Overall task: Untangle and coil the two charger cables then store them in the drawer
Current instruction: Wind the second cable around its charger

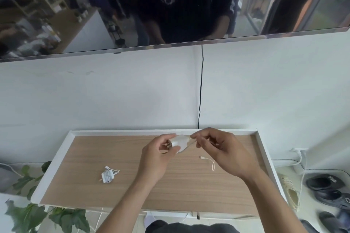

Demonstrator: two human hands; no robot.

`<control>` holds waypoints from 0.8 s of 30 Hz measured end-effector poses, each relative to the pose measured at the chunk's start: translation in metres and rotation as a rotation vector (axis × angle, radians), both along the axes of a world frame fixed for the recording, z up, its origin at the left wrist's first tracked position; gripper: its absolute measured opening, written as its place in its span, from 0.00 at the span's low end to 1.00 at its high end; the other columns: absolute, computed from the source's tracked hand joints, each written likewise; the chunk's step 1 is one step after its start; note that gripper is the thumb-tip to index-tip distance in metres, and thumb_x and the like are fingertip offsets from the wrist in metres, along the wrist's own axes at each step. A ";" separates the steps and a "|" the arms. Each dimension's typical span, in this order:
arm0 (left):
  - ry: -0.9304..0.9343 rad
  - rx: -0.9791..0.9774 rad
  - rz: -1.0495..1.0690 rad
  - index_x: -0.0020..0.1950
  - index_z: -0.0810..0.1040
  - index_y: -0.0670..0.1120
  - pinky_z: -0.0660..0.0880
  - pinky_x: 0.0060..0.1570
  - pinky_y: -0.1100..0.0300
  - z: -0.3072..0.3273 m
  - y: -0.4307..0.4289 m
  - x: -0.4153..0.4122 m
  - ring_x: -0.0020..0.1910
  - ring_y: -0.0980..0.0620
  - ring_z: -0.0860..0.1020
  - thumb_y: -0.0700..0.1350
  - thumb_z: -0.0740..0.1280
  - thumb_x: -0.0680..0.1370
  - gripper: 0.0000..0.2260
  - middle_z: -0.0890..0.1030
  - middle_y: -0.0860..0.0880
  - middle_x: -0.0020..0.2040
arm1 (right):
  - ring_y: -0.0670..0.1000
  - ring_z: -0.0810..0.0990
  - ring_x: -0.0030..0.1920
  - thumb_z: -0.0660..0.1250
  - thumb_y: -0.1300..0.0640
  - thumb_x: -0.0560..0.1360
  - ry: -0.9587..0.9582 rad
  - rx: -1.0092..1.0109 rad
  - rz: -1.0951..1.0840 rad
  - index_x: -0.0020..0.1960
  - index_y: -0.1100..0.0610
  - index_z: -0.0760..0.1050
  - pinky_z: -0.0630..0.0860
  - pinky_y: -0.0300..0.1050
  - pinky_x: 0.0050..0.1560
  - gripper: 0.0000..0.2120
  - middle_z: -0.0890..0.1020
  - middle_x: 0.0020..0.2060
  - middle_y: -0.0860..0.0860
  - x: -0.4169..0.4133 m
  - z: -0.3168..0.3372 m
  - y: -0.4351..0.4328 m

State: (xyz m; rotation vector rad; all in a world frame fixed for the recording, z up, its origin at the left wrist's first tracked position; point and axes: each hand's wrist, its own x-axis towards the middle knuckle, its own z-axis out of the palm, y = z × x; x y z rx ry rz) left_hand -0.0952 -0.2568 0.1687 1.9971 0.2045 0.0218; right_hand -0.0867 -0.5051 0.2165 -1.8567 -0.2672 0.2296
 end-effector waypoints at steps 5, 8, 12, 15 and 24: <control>0.050 -0.215 -0.001 0.57 0.87 0.52 0.82 0.55 0.58 0.002 -0.005 -0.001 0.50 0.53 0.88 0.44 0.84 0.74 0.14 0.91 0.52 0.50 | 0.62 0.80 0.47 0.69 0.52 0.88 -0.049 0.004 0.002 0.63 0.44 0.84 0.75 0.44 0.45 0.07 0.91 0.50 0.44 0.009 0.018 -0.005; 0.083 -0.315 -0.043 0.59 0.88 0.49 0.82 0.56 0.57 0.004 -0.009 -0.003 0.52 0.51 0.87 0.42 0.81 0.77 0.12 0.91 0.48 0.53 | 0.59 0.83 0.51 0.69 0.50 0.87 -0.061 0.017 0.046 0.62 0.45 0.84 0.75 0.48 0.47 0.06 0.91 0.51 0.44 0.014 0.021 -0.005; 0.122 -0.404 -0.061 0.59 0.89 0.47 0.83 0.56 0.56 0.005 -0.020 -0.009 0.49 0.51 0.87 0.43 0.79 0.80 0.09 0.91 0.46 0.53 | 0.56 0.86 0.59 0.69 0.51 0.87 -0.045 0.117 0.132 0.61 0.49 0.84 0.79 0.52 0.57 0.07 0.91 0.51 0.48 0.014 0.020 0.006; 0.196 -0.539 -0.070 0.62 0.89 0.47 0.80 0.52 0.61 0.003 -0.031 -0.015 0.44 0.54 0.82 0.44 0.78 0.80 0.11 0.90 0.45 0.52 | 0.52 0.87 0.59 0.68 0.52 0.88 -0.038 0.137 0.078 0.62 0.49 0.84 0.79 0.49 0.59 0.06 0.91 0.52 0.48 0.023 0.014 0.011; 0.277 -0.809 -0.094 0.68 0.86 0.43 0.81 0.53 0.59 0.002 -0.033 -0.018 0.49 0.54 0.82 0.45 0.74 0.79 0.17 0.87 0.45 0.57 | 0.45 0.67 0.32 0.70 0.54 0.87 0.151 0.353 -0.195 0.63 0.54 0.85 0.65 0.46 0.38 0.08 0.90 0.51 0.52 0.035 -0.020 0.007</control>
